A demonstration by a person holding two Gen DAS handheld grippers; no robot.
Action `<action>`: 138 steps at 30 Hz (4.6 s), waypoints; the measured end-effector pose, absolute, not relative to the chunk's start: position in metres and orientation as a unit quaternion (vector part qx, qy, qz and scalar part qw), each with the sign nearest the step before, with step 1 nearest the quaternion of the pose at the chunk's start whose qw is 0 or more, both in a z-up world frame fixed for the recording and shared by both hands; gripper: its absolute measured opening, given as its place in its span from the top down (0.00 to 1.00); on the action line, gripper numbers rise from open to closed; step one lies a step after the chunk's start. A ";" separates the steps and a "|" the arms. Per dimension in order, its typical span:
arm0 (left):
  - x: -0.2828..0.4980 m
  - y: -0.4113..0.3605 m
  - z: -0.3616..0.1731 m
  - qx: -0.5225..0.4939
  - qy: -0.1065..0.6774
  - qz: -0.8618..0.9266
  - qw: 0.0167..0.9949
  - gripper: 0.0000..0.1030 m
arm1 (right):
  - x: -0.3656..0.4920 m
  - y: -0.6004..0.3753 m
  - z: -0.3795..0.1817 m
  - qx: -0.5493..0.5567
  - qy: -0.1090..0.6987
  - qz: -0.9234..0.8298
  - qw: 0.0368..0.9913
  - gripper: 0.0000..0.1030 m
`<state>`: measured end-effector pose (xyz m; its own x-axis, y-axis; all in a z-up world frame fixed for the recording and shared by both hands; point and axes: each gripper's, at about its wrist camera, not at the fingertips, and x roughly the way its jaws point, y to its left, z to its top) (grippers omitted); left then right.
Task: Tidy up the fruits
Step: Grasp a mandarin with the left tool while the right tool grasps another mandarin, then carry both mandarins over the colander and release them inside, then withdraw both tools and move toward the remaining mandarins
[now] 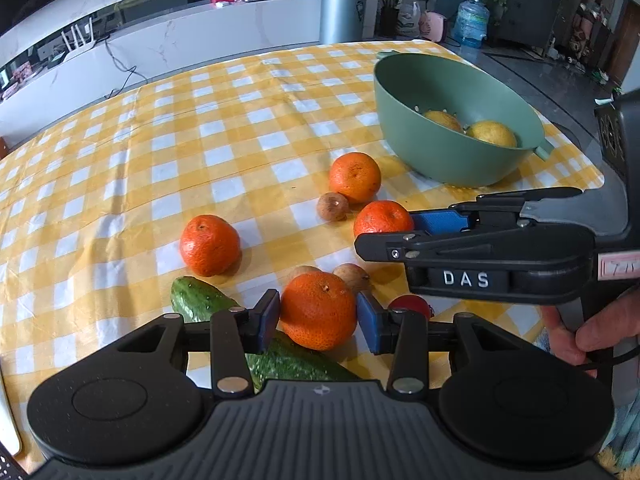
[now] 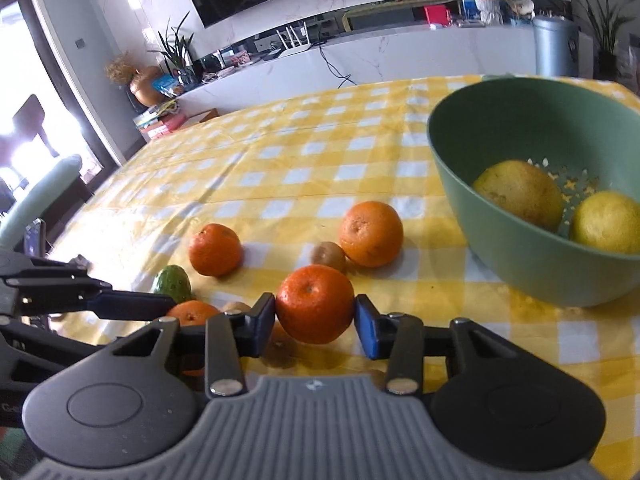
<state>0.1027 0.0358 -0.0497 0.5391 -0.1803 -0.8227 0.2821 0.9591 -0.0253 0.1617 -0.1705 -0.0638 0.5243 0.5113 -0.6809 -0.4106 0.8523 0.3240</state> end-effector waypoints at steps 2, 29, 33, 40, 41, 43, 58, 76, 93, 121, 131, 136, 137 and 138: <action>0.104 0.035 -0.051 0.055 0.464 -0.136 0.874 0.53 | 0.163 -0.175 -0.064 0.077 0.415 0.257 0.869 0.60; 0.099 0.014 -0.056 0.069 0.459 -0.124 0.877 0.54 | 0.157 -0.195 -0.058 0.115 0.399 0.243 0.877 0.60; 0.094 0.014 -0.040 0.056 0.439 -0.109 0.890 0.54 | 0.146 -0.202 -0.047 0.120 0.375 0.242 0.887 0.60; 0.090 0.011 -0.009 0.019 0.409 -0.106 0.906 0.54 | 0.126 -0.219 -0.023 0.093 0.335 0.218 0.912 0.60; 0.091 0.009 -0.005 0.014 0.405 -0.108 0.908 0.54 | 0.125 -0.223 -0.019 0.088 0.330 0.215 0.915 0.60; 0.092 0.005 0.003 0.004 0.398 -0.114 0.910 0.54 | 0.122 -0.230 -0.011 0.083 0.318 0.210 0.921 0.60; 0.144 -0.047 0.029 -0.012 0.378 -0.161 0.912 0.54 | 0.154 -0.277 0.013 0.035 0.288 0.119 0.950 0.60; 0.212 -0.094 0.000 0.042 0.419 -0.163 0.892 0.54 | 0.212 -0.283 -0.024 -0.011 0.314 0.078 0.946 0.61; 0.227 -0.108 -0.019 0.070 0.435 -0.163 0.883 0.53 | 0.213 -0.279 -0.031 -0.022 0.319 0.080 0.944 0.60; 0.221 -0.108 -0.006 0.081 0.409 -0.139 0.898 0.49 | 0.202 -0.276 -0.027 -0.020 0.298 0.087 0.950 0.46; 0.186 -0.087 0.019 0.075 0.400 -0.128 0.904 0.45 | 0.180 -0.284 -0.012 0.032 0.260 0.083 0.961 0.29; 0.161 -0.068 0.029 0.066 0.391 -0.120 0.910 0.44 | 0.164 -0.277 -0.007 0.063 0.255 0.103 0.959 0.27; 0.156 -0.065 0.031 0.066 0.389 -0.116 0.911 0.44 | 0.161 -0.274 -0.006 0.067 0.256 0.109 0.958 0.27; 0.152 -0.061 0.033 0.065 0.389 -0.112 0.912 0.44 | 0.157 -0.271 -0.006 0.072 0.258 0.115 0.957 0.27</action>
<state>0.1522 -0.0609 0.0329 0.6722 -0.1538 -0.7242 0.2553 0.9663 0.0319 0.1573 -0.2712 -0.0058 0.8405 0.2578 -0.4765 -0.1838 0.9631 0.1968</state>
